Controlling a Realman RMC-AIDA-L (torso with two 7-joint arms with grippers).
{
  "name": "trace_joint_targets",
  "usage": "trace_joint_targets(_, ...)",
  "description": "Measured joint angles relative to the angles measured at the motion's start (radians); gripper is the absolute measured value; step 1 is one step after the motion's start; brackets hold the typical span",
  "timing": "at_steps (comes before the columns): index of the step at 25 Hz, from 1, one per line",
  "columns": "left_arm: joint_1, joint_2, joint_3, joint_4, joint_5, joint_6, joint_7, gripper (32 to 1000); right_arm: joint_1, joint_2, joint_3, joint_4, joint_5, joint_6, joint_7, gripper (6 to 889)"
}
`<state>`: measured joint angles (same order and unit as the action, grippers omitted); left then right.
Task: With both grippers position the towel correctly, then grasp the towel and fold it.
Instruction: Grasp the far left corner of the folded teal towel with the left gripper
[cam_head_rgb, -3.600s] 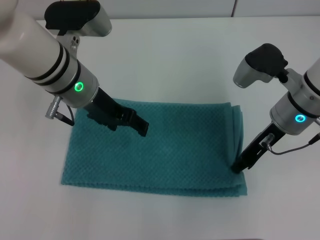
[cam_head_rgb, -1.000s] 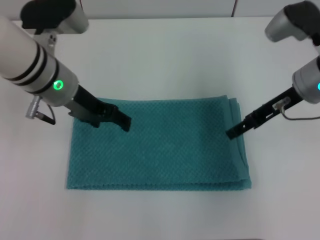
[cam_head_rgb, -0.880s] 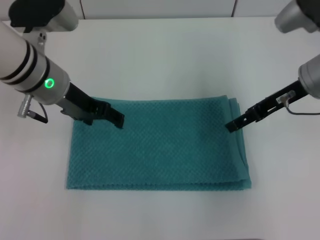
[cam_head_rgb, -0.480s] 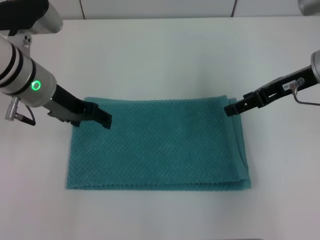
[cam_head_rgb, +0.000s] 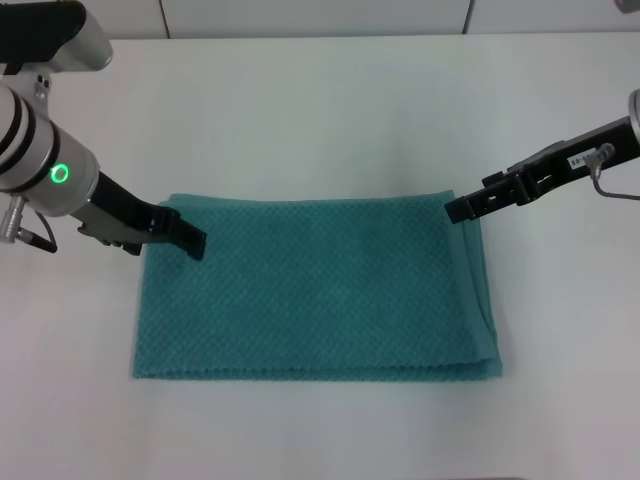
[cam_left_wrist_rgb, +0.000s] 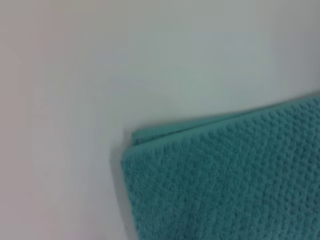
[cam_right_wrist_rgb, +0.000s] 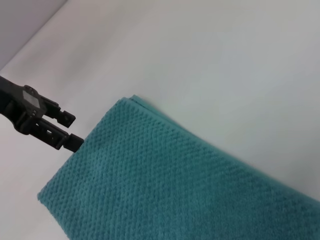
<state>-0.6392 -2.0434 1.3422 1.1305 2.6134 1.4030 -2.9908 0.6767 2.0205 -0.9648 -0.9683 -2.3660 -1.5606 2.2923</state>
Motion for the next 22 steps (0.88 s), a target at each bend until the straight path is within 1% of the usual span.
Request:
trace_joint_targets(3,-0.003,0.0002,0.0,-0.006,0.0,0.0,0.0,880,0.006,0.0,-0.001,-0.003,-0.002,-0.002,0.002,866)
trace_joint_targets(5,-0.006,0.0002,0.0,-0.026,0.001,-0.001,0.0,880,0.011,0.0,-0.004,-0.003,-0.003,-0.002,0.004,866)
trace_joint_targets(8,-0.023,-0.0013,0.0,-0.077,0.001,-0.014,-0.001,880,0.015,-0.004,-0.009,-0.003,-0.004,-0.002,0.012,866)
trace_joint_targets(11,-0.041,-0.0012,0.001,-0.129,0.002,-0.039,0.0,880,0.02,-0.007,-0.009,-0.004,-0.004,-0.007,0.015,866)
trace_joint_targets(13,-0.051,-0.0007,0.002,-0.154,0.012,-0.054,0.0,880,0.022,-0.007,-0.007,-0.004,-0.004,-0.011,0.016,866)
trace_joint_targets(15,-0.058,-0.0016,0.002,-0.171,0.034,-0.07,-0.001,880,0.022,-0.006,-0.008,-0.004,-0.004,-0.012,0.016,866)
trace_joint_targets(19,-0.061,-0.004,0.01,-0.19,0.057,-0.099,-0.001,879,0.022,-0.006,-0.01,-0.004,-0.004,-0.01,0.016,866)
trace_joint_targets(22,-0.062,-0.0078,0.018,-0.195,0.09,-0.115,-0.001,879,0.023,-0.006,-0.011,-0.002,-0.004,-0.008,0.016,866)
